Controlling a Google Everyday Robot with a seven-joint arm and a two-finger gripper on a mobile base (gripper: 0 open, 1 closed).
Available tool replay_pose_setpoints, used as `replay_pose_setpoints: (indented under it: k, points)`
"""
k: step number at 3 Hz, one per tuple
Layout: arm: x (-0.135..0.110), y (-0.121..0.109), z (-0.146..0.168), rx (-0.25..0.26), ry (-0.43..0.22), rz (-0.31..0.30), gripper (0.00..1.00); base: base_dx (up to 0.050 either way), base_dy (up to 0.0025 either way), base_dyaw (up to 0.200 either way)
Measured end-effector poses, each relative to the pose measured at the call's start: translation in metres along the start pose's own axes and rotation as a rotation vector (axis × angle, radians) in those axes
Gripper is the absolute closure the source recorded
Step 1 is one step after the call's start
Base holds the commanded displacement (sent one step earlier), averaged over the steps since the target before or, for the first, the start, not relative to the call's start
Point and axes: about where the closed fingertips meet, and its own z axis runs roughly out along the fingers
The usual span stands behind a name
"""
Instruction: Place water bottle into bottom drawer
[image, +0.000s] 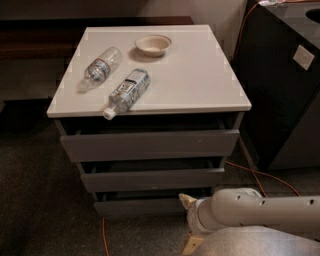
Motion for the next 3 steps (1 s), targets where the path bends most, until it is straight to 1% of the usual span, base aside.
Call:
replay_pose_setpoints:
  k: [1, 2, 3]
  points:
    - [0.017, 0.000, 0.036, 0.020, 0.029, -0.008, 0.00, 0.000, 0.00000, 0.000]
    - [0.040, 0.009, 0.111, 0.022, 0.084, -0.065, 0.00, 0.000, 0.00000, 0.000]
    - [0.040, 0.009, 0.101, 0.020, 0.083, -0.055, 0.00, -0.050, 0.00012, -0.001]
